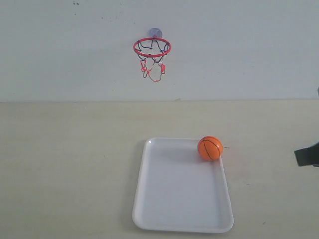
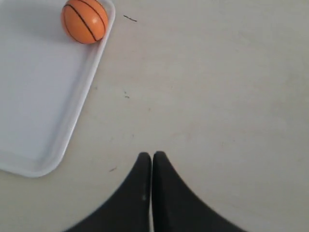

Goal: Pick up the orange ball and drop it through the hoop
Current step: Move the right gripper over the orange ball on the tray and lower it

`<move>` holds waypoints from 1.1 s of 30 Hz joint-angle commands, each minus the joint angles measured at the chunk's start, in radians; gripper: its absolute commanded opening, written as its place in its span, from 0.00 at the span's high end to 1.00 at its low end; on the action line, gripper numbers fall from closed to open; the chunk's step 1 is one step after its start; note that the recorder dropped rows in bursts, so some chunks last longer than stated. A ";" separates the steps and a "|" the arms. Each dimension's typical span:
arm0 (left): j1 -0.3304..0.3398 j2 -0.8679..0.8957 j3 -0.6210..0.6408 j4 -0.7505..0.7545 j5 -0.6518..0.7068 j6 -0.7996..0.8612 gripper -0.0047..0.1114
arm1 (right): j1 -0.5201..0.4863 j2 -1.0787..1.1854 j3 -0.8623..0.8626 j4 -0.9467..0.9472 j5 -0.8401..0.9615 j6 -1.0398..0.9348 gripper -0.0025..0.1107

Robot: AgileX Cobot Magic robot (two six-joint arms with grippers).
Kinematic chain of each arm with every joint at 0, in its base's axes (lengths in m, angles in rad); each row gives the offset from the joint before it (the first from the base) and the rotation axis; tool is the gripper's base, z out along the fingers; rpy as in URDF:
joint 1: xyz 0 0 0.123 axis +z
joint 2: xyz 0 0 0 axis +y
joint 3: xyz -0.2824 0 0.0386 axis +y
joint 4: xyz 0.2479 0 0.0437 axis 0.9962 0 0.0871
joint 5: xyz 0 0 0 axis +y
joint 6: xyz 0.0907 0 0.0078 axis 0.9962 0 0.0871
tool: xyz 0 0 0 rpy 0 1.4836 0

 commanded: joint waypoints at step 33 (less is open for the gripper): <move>-0.001 -0.002 0.002 0.005 0.003 0.005 0.92 | 0.212 0.829 -0.888 -0.026 0.496 0.073 0.87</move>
